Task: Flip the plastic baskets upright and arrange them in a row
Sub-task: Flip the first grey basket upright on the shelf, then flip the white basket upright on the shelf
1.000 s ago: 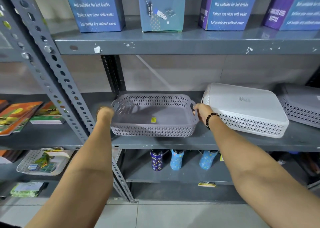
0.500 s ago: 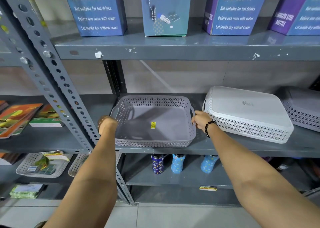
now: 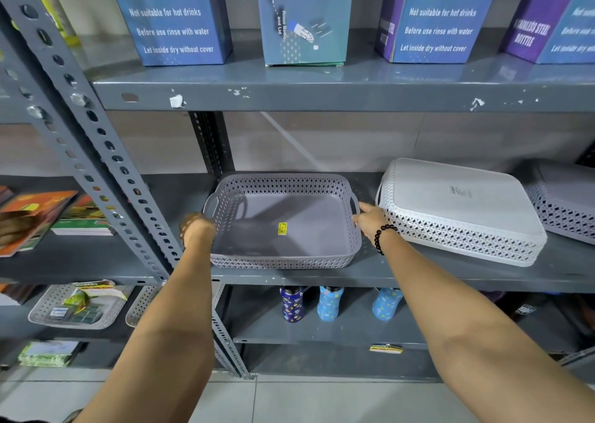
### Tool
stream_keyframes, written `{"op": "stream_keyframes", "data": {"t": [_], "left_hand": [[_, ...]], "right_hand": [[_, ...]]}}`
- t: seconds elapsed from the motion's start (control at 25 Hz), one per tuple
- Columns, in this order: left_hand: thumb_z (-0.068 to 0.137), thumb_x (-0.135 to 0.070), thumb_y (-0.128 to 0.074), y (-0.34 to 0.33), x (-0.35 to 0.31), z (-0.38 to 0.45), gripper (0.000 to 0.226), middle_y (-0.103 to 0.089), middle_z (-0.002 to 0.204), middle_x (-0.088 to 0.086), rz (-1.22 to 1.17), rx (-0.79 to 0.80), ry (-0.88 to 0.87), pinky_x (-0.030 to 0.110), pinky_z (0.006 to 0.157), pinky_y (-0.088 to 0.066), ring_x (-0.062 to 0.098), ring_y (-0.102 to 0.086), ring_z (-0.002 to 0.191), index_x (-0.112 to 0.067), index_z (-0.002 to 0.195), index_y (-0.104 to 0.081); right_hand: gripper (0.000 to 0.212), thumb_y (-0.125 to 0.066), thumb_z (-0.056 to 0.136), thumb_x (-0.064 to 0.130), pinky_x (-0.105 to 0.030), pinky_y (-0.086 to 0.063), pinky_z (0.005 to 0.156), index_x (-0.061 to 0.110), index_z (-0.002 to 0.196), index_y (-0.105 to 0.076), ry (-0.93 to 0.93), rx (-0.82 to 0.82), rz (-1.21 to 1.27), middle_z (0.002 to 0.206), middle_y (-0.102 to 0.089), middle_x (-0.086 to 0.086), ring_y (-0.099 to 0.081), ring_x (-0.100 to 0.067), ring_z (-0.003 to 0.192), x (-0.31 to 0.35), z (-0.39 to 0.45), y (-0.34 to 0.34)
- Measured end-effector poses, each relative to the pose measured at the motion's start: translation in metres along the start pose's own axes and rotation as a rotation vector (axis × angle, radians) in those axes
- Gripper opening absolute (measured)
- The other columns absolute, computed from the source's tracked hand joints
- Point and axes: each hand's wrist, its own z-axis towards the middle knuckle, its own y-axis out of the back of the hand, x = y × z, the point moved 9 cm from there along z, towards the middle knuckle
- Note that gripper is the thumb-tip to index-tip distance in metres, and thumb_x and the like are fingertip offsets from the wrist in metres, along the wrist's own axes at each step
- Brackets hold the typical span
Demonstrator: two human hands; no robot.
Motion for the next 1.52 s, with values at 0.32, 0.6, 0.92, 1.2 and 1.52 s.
{"op": "stream_keyframes", "data": {"t": [0.32,0.6,0.92,1.2,1.52], "left_hand": [[0.093,0.006,-0.046,-0.001,-0.001,0.007,0.029,-0.062,0.119,0.027,-0.033,-0.03,0.009,0.033,0.084,-0.051,0.035,-0.063,0.104,0.013,0.119,-0.057],[0.088,-0.001,-0.054,-0.002,-0.038,-0.018,0.046,-0.046,0.135,0.023,0.043,-0.264,-0.3,0.045,0.108,-0.038,0.038,-0.045,0.127,0.004,0.131,-0.041],[0.092,-0.01,-0.045,-0.061,-0.127,-0.067,0.045,-0.043,0.14,0.024,0.157,-0.238,-0.637,0.046,0.112,-0.029,0.04,-0.038,0.13,0.005,0.134,-0.04],[0.094,-0.014,-0.044,-0.132,-0.253,-0.153,0.047,-0.04,0.145,0.022,0.088,-0.137,-0.912,0.044,0.114,-0.027,0.038,-0.036,0.134,0.003,0.137,-0.039],[0.095,-0.025,-0.044,-0.226,-0.361,-0.195,0.051,-0.039,0.143,0.024,0.06,-0.011,-0.825,0.046,0.108,-0.036,0.039,-0.039,0.131,0.004,0.137,-0.036]], "right_hand": [[0.053,-0.038,0.092,-0.006,-0.036,-0.04,0.106,0.008,0.143,-0.038,0.004,-0.016,-0.097,0.143,-0.048,-0.014,-0.049,-0.031,0.126,0.002,0.004,0.0],[0.064,-0.052,0.092,0.014,-0.037,-0.037,0.108,0.01,0.149,-0.024,0.079,-0.142,-0.264,0.147,-0.042,-0.016,-0.047,-0.032,0.13,0.019,-0.002,0.006],[0.055,-0.042,0.095,0.012,-0.035,-0.026,0.116,0.006,0.147,-0.026,0.445,-0.232,-0.687,0.153,-0.033,-0.015,-0.031,-0.027,0.142,0.056,-0.034,0.018],[0.054,-0.04,0.095,0.012,-0.033,-0.02,0.119,0.001,0.146,-0.025,0.42,-0.37,-0.812,0.152,-0.033,-0.018,-0.028,-0.029,0.142,0.029,-0.032,0.125],[0.057,-0.039,0.097,0.022,-0.047,-0.017,0.119,0.004,0.148,-0.021,0.195,-0.457,-0.931,0.155,-0.024,-0.018,-0.017,-0.032,0.145,-0.035,0.02,0.283]]}}
